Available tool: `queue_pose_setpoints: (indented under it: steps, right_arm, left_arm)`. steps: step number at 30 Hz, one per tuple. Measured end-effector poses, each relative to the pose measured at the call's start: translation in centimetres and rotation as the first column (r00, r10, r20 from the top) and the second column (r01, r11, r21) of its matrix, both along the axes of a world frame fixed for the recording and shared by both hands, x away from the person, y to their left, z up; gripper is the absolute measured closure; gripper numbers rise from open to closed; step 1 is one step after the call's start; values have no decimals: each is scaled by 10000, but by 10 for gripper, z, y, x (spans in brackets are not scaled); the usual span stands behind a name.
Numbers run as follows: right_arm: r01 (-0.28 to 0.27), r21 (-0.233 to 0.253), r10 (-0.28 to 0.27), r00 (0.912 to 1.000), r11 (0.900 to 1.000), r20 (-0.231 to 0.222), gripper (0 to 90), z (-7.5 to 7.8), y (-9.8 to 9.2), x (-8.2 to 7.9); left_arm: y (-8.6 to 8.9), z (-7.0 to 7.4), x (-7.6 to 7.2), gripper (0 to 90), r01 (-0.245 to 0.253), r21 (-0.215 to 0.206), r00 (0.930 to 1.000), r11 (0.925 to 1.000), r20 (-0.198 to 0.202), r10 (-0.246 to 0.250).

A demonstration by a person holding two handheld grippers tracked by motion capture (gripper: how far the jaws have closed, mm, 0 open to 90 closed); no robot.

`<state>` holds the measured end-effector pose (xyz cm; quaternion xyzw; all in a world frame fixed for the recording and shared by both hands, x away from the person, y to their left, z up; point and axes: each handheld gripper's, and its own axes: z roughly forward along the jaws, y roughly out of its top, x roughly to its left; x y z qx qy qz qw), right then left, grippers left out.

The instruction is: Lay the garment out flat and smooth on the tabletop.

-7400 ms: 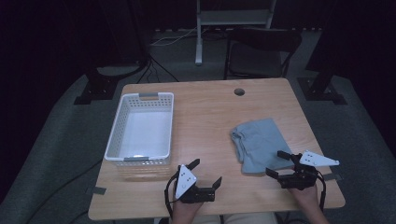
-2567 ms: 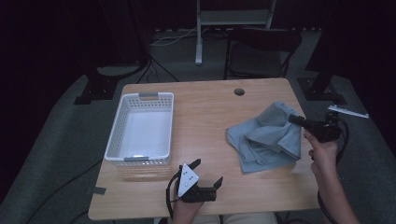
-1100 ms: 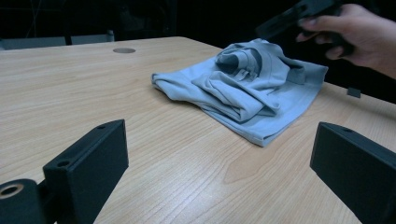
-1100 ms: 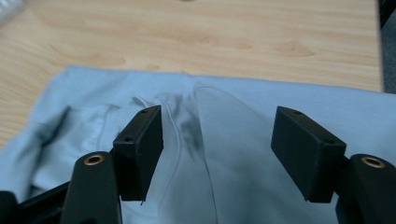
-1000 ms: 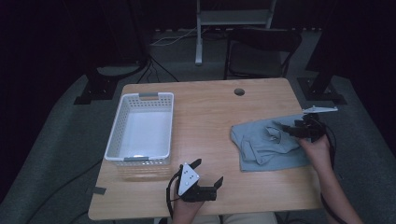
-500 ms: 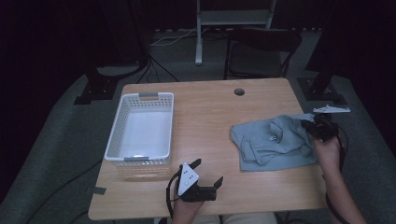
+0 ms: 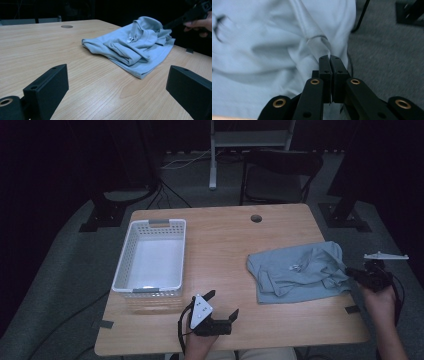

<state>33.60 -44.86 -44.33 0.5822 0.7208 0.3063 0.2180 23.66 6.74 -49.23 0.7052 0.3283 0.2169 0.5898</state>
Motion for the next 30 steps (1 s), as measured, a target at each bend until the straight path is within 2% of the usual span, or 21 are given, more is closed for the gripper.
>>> queue_pose_setpoints:
  steps: [3,5,7,8,10,13,16,19,21,23,25,28,30]
  right_arm:
    - [-20,161,28,9988,9999,-486,875,-12,-7,2]
    - [-85,25,86,9971,10000,-759,873,-20,-8,4]
    - [-150,84,159,9939,9999,-1095,867,-26,-9,6]
    - [-124,64,130,9937,9999,-1113,845,-27,-9,6]
    - [-36,243,61,9947,9997,-1029,754,-23,-11,5]
    - [-64,674,104,9982,9977,-588,599,-13,-14,-1]
    - [-219,1114,236,9996,9935,-138,514,1,-12,-9]
    - [-516,1341,462,9980,9896,436,473,13,-4,-15]
    - [-747,1299,668,9957,9887,644,465,18,5,-16]
    - [-954,1137,880,9938,9889,686,457,21,14,-12]
    - [-1108,1035,1045,9925,9884,642,456,22,21,-7]
    - [-1314,894,1264,9902,9873,596,443,24,29,0]
    - [-1341,890,1293,9899,9870,578,411,25,32,3]
  left_arm:
    - [0,0,0,49,6,-9,10000,10000,-22,-6]
    - [0,0,0,49,27,-10,10000,10000,-52,-27]
    - [0,0,0,49,41,-17,10000,10000,-62,-41]
    - [1,0,0,49,68,-19,10000,10000,-73,-68]
    - [0,0,1,49,97,20,9998,10000,-165,-97]
    - [-1,1,3,49,238,137,9992,9996,-313,-234]
    - [-6,2,6,50,350,338,9977,9988,-587,-330]
    - [-14,6,9,50,407,517,9966,9978,-744,-368]
    - [-19,10,13,50,417,232,9947,9989,-950,-393]
    - [-29,16,17,65,595,312,9934,9977,-1003,-561]
    - [-42,22,21,65,628,653,9941,9959,-927,-566]
    - [-58,28,30,73,905,524,9922,9945,-904,-855]
    - [-68,32,37,75,1004,418,9901,9941,-1025,-957]
